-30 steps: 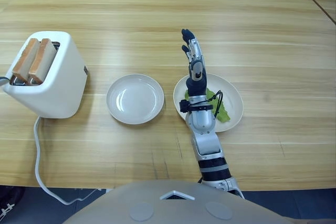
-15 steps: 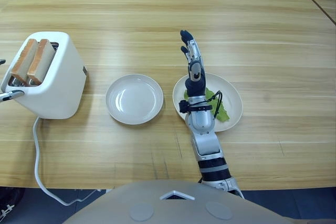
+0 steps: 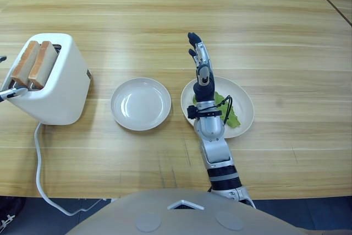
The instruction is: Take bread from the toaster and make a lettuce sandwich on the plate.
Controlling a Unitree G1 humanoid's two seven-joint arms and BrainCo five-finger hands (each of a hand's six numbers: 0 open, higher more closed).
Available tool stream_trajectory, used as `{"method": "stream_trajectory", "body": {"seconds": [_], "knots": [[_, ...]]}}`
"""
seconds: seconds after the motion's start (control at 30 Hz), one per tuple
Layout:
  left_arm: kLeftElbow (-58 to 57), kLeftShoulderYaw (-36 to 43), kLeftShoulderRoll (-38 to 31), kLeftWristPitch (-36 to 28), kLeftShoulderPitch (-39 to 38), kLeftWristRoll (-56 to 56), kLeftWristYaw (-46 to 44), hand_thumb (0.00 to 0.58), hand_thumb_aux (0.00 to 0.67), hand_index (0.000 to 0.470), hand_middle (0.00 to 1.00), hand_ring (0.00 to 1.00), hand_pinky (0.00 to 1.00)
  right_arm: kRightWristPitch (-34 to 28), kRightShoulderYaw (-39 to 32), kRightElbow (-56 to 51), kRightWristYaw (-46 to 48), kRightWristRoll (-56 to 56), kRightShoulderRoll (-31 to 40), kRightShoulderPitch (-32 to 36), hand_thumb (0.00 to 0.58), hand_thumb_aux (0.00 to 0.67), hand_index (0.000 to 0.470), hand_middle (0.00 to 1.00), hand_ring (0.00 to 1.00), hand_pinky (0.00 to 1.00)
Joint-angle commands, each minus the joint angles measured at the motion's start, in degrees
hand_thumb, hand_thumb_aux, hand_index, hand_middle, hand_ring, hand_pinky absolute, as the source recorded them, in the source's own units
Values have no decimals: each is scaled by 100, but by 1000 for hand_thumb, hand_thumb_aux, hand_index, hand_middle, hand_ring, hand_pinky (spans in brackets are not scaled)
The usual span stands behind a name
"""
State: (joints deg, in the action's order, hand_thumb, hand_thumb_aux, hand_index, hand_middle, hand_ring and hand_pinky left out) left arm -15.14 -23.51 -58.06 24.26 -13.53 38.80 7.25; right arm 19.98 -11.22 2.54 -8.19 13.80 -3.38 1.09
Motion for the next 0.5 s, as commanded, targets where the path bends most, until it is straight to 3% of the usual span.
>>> {"method": "stream_trajectory", "body": {"seconds": [0.03,0.5], "knots": [[70,252,94,-168,116,-57,-74,0,0,0,0,0,0,28,-13,-46,41,-48,-16,-17,0,0,0,0,0,0],[956,537,321,-1007,222,34,-109,0,0,0,0,0,0,173,-87,-96,93,-143,-72,-29,0,0,0,0,0,0]]}}
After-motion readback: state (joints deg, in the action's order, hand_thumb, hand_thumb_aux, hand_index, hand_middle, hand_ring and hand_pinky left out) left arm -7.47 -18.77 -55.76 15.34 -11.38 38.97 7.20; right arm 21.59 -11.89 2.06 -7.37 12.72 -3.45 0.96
